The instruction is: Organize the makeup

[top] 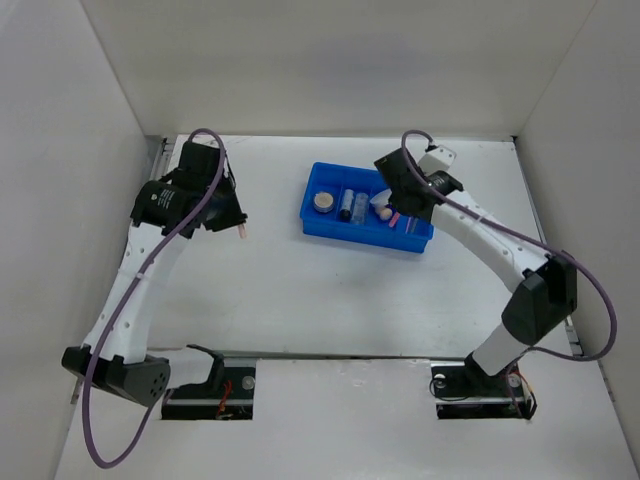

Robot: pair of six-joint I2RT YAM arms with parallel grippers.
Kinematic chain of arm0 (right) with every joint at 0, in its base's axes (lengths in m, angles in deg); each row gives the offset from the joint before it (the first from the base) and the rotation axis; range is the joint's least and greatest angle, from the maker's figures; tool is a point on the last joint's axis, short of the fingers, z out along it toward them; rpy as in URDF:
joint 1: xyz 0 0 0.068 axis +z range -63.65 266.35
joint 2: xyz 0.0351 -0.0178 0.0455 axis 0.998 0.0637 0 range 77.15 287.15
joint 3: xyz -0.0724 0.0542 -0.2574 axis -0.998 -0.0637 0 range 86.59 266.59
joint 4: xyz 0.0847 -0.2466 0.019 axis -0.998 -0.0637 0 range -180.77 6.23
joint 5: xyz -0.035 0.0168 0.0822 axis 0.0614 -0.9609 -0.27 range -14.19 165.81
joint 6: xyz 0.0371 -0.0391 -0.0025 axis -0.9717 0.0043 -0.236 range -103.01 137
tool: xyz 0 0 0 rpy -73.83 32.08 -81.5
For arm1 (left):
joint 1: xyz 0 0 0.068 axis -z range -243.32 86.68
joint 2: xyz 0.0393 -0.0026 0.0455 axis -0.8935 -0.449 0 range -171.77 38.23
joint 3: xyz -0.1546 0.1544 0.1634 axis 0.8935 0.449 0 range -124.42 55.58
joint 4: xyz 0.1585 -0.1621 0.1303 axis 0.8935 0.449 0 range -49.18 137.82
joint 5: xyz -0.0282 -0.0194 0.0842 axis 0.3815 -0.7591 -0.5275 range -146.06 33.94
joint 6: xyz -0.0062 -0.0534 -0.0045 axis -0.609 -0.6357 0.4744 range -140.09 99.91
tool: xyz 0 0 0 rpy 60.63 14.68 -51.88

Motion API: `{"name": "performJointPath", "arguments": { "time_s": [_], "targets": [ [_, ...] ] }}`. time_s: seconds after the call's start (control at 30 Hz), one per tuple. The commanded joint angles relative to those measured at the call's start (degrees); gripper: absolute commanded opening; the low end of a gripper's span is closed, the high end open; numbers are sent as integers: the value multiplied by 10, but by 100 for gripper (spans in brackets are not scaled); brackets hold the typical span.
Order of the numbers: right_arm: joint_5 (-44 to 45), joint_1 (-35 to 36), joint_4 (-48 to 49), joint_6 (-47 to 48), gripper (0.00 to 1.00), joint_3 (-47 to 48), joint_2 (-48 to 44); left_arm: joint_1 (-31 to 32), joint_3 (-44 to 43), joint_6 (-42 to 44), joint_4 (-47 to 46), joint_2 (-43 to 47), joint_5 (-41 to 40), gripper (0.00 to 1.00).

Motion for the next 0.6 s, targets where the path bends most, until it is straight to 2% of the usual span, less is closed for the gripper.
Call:
{"name": "performJointPath", "arguments": {
  "time_s": [0.0,0.1,0.3,0.37,0.4,0.43,0.5,0.57],
  "targets": [
    [30,-47,-18,60,0,36,41,-2,-5,22,-20,-6,51,0],
    [30,-86,7,94,0,51,89,36,-28,30,-20,-36,62,0],
    [30,-122,35,121,2,67,138,80,-80,30,-14,-79,69,0],
    [25,-137,35,127,12,72,158,95,-97,30,-14,-101,69,0],
    [20,-137,42,139,28,80,163,101,-106,30,-14,-110,69,0],
    [11,-143,57,149,35,80,163,106,-128,25,-9,-120,69,0],
    [-4,-143,63,158,53,95,170,118,-144,25,-9,-146,75,0],
    [-9,-148,69,173,58,101,170,127,-169,25,-9,-165,83,0]
  ]
}}
